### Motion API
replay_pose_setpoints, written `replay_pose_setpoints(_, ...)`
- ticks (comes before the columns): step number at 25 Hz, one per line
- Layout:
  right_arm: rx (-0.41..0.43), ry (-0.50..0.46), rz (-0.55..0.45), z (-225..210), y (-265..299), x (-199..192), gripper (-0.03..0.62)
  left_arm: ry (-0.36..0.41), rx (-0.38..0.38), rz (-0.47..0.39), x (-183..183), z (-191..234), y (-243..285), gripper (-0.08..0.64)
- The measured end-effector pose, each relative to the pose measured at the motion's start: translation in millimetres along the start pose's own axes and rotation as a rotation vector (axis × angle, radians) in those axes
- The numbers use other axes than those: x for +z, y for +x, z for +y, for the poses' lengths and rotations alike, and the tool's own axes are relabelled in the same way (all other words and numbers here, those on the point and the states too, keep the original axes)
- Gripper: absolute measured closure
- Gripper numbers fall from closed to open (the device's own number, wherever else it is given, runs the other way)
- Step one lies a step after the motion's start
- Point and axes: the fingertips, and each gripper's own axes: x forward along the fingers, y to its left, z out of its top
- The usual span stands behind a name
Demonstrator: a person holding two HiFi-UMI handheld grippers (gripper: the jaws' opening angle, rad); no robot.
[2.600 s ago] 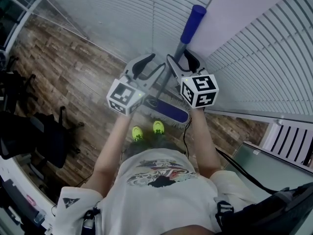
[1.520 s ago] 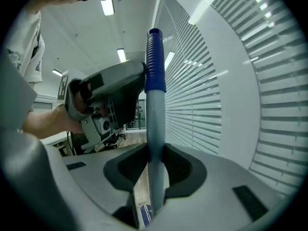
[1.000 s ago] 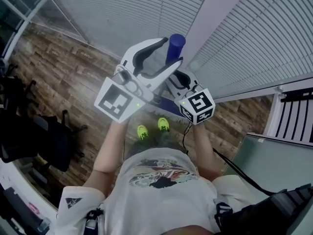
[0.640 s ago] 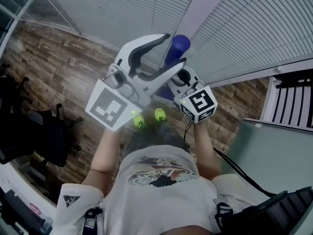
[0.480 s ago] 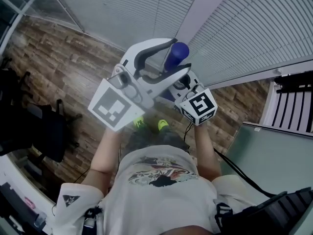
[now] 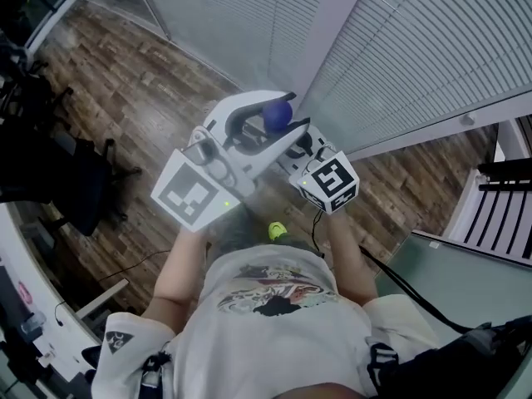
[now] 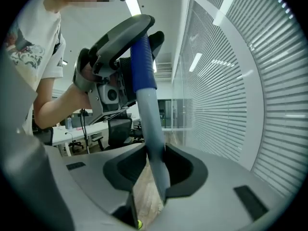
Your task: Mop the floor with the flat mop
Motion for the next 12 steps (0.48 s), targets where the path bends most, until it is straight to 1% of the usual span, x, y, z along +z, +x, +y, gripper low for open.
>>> replay_pose_setpoints(4, 0.038, 0.005, -0.007, 13.8, -41.8, -16.4, 0.471, 0.007, 0.048, 0.028, -1.0, -50.5, 12.2, 0.446)
replay_pose_setpoints(9, 0.094, -0.015, 0.012, 30.9, -83.1, -40.3, 0.469, 0.046, 0.115, 0.098, -10.0, -104.9, 23.0, 0.454)
replay_pose_setpoints(12, 0.109, -0.003, 0.014, 36.7, -103.7, -50.4, 0.465, 0.064, 0.140, 0.131, -13.9, -128.8, 28.9, 0.456)
